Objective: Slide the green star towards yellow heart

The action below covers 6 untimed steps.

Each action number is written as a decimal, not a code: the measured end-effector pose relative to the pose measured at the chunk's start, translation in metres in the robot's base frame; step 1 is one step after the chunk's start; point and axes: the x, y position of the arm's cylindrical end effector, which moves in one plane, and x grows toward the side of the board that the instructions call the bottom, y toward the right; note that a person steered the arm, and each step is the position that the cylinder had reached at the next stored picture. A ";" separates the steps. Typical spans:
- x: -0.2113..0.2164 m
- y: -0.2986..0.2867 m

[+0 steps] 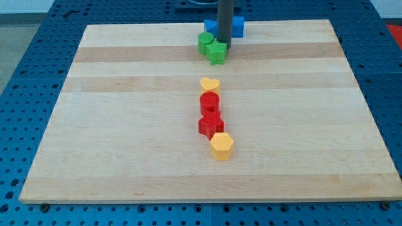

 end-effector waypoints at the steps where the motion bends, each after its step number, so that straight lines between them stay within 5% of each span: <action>1: 0.017 -0.010; 6: 0.034 -0.068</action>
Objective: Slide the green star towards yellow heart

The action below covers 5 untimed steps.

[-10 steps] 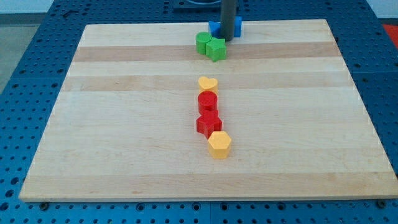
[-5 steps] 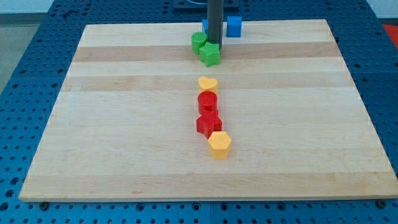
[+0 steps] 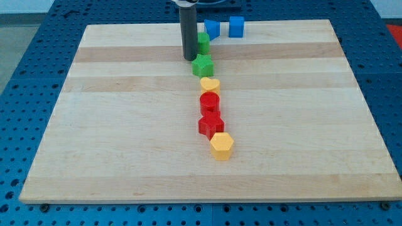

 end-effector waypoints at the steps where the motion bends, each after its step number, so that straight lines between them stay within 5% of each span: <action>1: 0.008 0.005; 5: 0.027 0.018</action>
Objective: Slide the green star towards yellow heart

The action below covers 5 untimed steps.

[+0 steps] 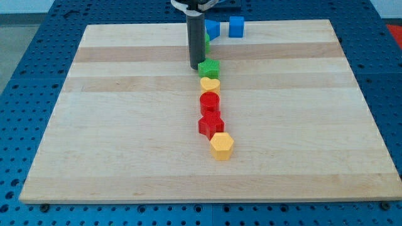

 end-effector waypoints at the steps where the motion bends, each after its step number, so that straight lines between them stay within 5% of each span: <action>1: -0.017 0.000; 3: -0.032 0.061; 5: -0.014 0.055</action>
